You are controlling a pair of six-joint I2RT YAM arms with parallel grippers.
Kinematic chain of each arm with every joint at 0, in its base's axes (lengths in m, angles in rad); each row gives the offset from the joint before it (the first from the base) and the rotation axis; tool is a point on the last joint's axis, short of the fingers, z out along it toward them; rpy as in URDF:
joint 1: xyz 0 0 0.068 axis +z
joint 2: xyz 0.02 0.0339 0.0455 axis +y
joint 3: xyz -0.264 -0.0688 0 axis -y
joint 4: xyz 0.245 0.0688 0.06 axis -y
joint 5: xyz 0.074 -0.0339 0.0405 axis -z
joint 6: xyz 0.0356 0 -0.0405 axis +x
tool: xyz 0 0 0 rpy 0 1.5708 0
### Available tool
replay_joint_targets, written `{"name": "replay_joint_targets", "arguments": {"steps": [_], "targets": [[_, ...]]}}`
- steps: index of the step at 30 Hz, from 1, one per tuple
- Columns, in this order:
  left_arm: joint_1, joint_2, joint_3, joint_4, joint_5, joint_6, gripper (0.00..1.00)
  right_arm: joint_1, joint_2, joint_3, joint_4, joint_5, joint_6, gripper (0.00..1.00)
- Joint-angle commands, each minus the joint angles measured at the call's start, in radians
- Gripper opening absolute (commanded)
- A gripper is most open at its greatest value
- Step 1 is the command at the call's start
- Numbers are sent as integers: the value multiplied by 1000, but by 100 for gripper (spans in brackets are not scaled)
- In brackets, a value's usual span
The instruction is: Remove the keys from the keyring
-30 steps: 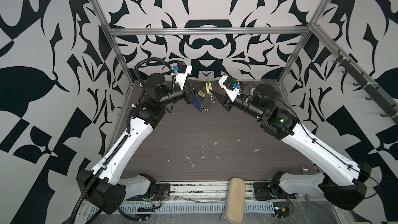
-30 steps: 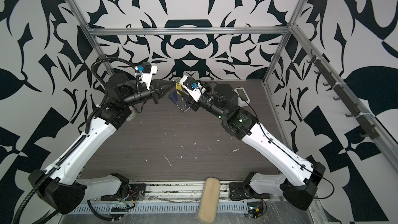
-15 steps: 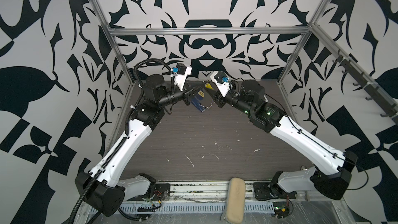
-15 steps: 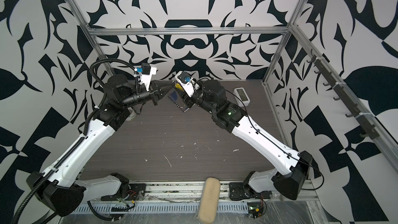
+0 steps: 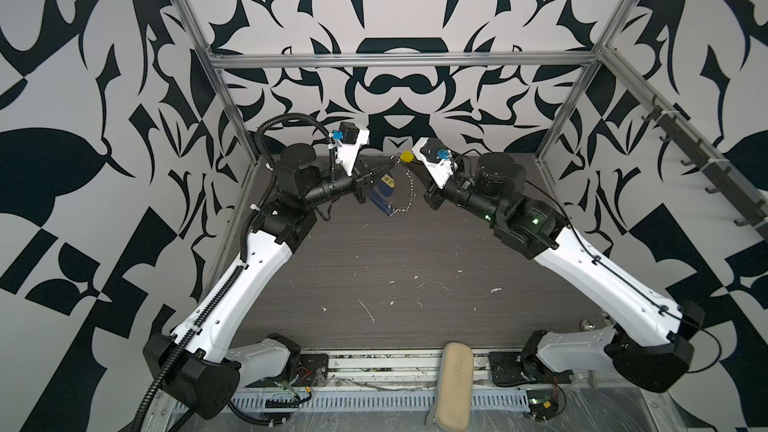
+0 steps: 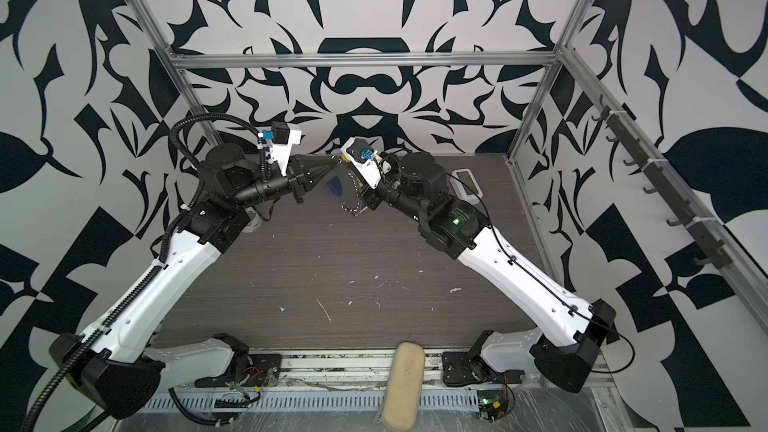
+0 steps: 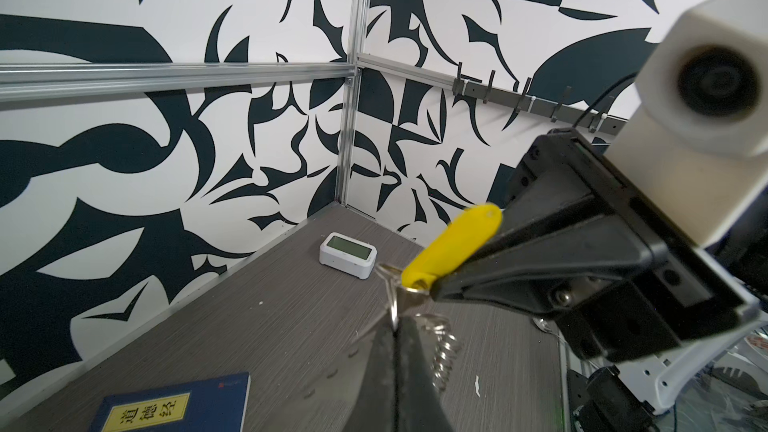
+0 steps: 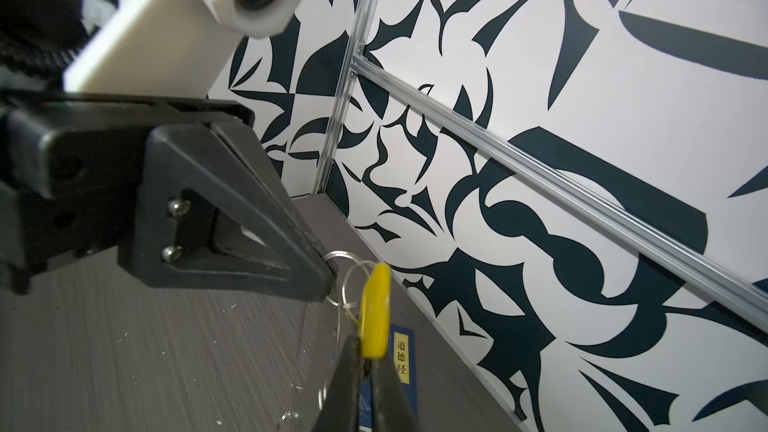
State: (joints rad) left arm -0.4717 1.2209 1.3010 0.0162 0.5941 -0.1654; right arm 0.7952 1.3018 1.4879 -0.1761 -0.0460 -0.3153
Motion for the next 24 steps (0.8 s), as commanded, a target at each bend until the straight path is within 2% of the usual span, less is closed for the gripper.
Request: {"name": "replay_joint_targets", "arguments": {"steps": [1, 2, 14, 24], "targets": [[0, -30, -11, 0, 3, 14, 0, -2, -21, 61, 1, -18, -8, 3], [0, -31, -9, -6, 5, 21, 0, -3, -21, 68, -11, -20, -12, 0], [0, -27, 6, -54, 20, 67, 0, -4, -23, 91, -6, -83, -44, 0], [-1, -27, 31, -108, 31, 79, 0, -4, -18, 114, -2, -103, -188, 0]]}}
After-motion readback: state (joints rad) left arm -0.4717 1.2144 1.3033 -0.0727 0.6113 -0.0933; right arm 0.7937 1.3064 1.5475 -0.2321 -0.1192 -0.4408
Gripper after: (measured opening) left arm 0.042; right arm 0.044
